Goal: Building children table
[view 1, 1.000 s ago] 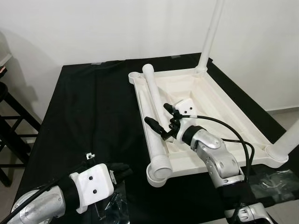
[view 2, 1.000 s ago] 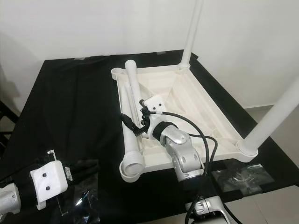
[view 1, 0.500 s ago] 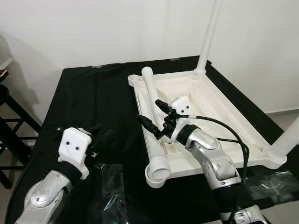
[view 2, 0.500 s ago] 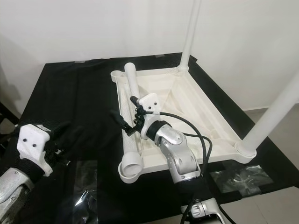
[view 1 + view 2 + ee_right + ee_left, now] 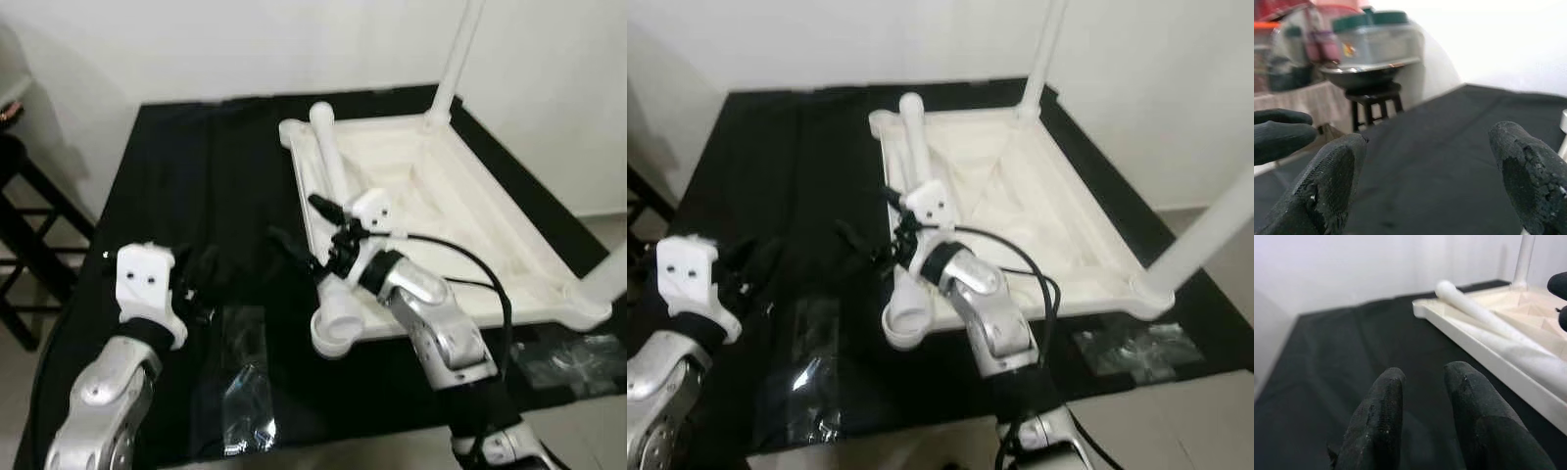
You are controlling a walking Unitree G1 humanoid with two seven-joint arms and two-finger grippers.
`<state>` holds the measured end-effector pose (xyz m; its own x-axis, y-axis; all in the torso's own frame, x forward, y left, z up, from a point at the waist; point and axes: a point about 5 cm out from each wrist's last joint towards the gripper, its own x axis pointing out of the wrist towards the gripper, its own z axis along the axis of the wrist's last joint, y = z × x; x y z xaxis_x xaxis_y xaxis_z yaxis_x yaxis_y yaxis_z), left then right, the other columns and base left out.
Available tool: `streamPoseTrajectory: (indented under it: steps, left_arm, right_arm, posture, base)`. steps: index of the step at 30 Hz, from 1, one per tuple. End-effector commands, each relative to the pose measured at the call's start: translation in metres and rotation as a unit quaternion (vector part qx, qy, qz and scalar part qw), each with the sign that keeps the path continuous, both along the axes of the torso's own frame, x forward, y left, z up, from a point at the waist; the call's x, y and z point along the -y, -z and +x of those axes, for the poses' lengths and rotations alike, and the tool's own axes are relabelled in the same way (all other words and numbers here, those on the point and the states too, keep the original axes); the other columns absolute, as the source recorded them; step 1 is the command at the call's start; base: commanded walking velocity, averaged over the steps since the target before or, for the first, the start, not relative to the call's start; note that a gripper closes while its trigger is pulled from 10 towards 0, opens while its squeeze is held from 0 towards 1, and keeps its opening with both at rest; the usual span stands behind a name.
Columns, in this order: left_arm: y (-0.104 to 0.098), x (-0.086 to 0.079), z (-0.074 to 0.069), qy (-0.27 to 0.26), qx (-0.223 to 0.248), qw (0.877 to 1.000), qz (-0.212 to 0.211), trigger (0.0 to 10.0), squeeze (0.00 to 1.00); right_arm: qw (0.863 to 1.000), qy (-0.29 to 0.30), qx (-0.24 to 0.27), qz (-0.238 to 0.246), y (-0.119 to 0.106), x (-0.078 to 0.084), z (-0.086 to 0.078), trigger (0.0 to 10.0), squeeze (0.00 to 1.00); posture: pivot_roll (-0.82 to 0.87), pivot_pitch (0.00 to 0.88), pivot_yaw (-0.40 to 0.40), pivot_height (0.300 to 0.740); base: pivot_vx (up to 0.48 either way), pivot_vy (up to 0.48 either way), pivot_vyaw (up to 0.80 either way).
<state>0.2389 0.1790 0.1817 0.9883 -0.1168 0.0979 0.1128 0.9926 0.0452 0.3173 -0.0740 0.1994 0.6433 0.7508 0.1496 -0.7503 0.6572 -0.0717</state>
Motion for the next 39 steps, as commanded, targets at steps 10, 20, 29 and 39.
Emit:
streamPoseTrajectory:
  steps: [10, 20, 29, 39]
  left_arm:
    - [0.005, 0.005, -0.001, 0.014, 0.0, 1.0, 0.008, 10.0, 0.0]
    - [0.007, 0.01, -0.004, 0.042, -0.007, 0.999, -0.019, 10.0, 0.0]
    - [0.008, 0.014, -0.003, 0.047, -0.009, 0.999, 0.003, 10.0, 0.0]
    - [-0.002, 0.013, -0.002, 0.088, 0.021, 0.991, 0.096, 10.0, 0.0]
  right_arm:
    - [1.0, -0.015, 0.004, -0.001, 0.0, -0.005, -0.005, 10.0, 0.0]
    - [1.0, -0.018, 0.003, -0.004, 0.001, -0.006, -0.006, 10.0, 0.0]
    - [1.0, -0.025, 0.003, -0.006, 0.003, -0.01, -0.007, 10.0, 0.0]
    - [1.0, -0.024, -0.001, -0.01, 0.007, -0.01, -0.009, 10.0, 0.0]
  posture:
    - [-0.01, 0.065, 0.012, 0.74]
    - [-0.01, 0.063, 0.008, 0.74]
    - [-0.01, 0.056, 0.007, 0.74]
    - [0.0, 0.053, 0.004, 0.74]
  base:
    - [0.0, 0.0, 0.0]
    - [0.0, -0.142, 0.0]
    - [0.0, -0.377, 0.0]
    - [0.0, 0.0, 0.0]
